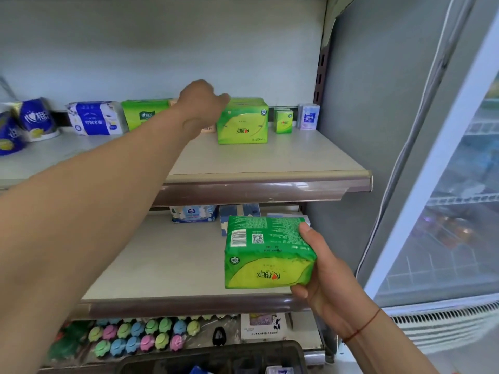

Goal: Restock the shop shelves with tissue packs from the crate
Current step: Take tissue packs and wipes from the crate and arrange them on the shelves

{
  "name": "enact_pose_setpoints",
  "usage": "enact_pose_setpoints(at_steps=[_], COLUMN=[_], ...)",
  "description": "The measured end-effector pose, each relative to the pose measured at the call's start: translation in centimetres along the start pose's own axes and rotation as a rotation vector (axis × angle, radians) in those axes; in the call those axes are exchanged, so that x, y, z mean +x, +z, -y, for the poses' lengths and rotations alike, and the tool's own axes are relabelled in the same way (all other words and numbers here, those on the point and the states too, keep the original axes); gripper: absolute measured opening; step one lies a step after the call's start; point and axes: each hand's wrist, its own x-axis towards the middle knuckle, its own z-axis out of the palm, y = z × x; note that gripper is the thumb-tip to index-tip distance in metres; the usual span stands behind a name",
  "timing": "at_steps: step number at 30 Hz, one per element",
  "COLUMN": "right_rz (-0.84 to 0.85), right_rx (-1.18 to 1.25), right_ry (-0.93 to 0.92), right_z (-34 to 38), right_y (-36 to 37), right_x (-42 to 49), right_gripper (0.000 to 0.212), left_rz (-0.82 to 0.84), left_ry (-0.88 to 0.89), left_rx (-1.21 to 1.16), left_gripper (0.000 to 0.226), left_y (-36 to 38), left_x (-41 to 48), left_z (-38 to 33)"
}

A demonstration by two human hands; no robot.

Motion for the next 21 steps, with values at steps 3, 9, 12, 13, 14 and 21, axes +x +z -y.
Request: enact_pose_setpoints(at_steps=[3, 9, 12, 13, 14, 21], right_rz=[0.016, 0.042, 0.072, 0.077, 0.085, 0.163], right_rx=[-0.016, -0.021, -0.041, -0.046, -0.049, -0.122], right_ry=[-0.003, -0.033, -0.066, -0.076, -0.084, -0.107], right_z=[0.2, 0.6, 0.6, 0.5, 0.4, -0.8], right_y=[0.4, 1.3, 2.3, 2.5, 2.6, 2.8], right_x=[-0.9, -3.1, -4.7, -5.2, -5.6, -7.9], right_gripper=[0.038, 0.047, 0.038, 0.034, 0.031, 0.026], left_rz=[0.009, 0.229, 0.394, 0.471, 0.537, 0.607], left_ry=[0.104, 0.073, -0.105, -0.215, -0.321, -0.499], left_rx=[-0.368, -0.308, -0.287, -0.399, -0.552, -0.931], left_gripper=[0.022, 0.038, 0.077, 0.082, 0.078, 0.052], left_y=[-3.0, -6.0, -4.7, -4.2, -3.8, -3.9], left_x=[-6.1, -21.8, -26.8, -27.8, -28.6, -31.0], left_z=[-0.8, 0.9, 3.7, 4.1, 4.6, 5.7])
